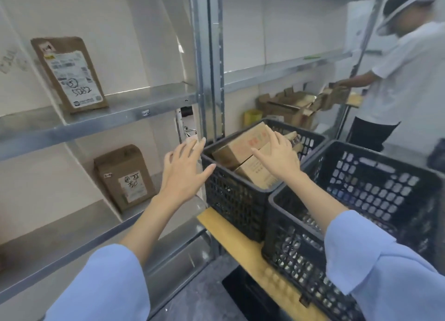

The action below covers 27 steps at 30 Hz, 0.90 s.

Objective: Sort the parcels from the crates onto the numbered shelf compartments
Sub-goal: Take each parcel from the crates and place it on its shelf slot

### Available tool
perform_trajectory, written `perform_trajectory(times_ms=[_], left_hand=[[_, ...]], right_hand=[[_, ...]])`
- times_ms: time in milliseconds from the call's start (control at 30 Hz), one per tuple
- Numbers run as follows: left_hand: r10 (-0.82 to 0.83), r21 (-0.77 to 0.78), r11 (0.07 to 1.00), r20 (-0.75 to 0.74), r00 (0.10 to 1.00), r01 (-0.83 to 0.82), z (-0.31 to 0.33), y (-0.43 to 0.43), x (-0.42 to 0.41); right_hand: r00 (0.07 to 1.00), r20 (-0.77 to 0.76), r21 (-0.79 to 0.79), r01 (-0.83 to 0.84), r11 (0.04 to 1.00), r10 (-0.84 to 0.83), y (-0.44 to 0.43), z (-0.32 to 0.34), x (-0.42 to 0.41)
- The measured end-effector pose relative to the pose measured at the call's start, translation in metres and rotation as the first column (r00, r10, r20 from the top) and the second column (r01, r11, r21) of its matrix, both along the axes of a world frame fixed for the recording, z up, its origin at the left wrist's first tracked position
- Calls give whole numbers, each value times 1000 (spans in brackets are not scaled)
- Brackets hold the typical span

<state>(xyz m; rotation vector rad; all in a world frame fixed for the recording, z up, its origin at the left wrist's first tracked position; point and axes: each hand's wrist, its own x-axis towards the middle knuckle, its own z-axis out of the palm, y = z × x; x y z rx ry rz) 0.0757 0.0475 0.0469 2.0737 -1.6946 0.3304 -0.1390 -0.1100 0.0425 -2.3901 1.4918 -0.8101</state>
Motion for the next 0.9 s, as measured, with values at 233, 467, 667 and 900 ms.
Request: perform_trajectory(times_ms=[233,467,667,900], left_hand=[[-59,83,995,-23,998,61,-21,-95,-6],[-10,153,988,-93,996,24,-52,-150,10],[12,184,983,-131,991,12,-73,-175,38],[-44,206,975,-175,984,80,-88,-205,74]], right_hand=[[998,30,81,52,995,-54,-69,-19,-21],[996,87,112,-23,993,13,-106,-33,2],[990,113,219,-102,970,78,-112,-49,40],[997,71,167,-40,985,29,-109,-68,91]])
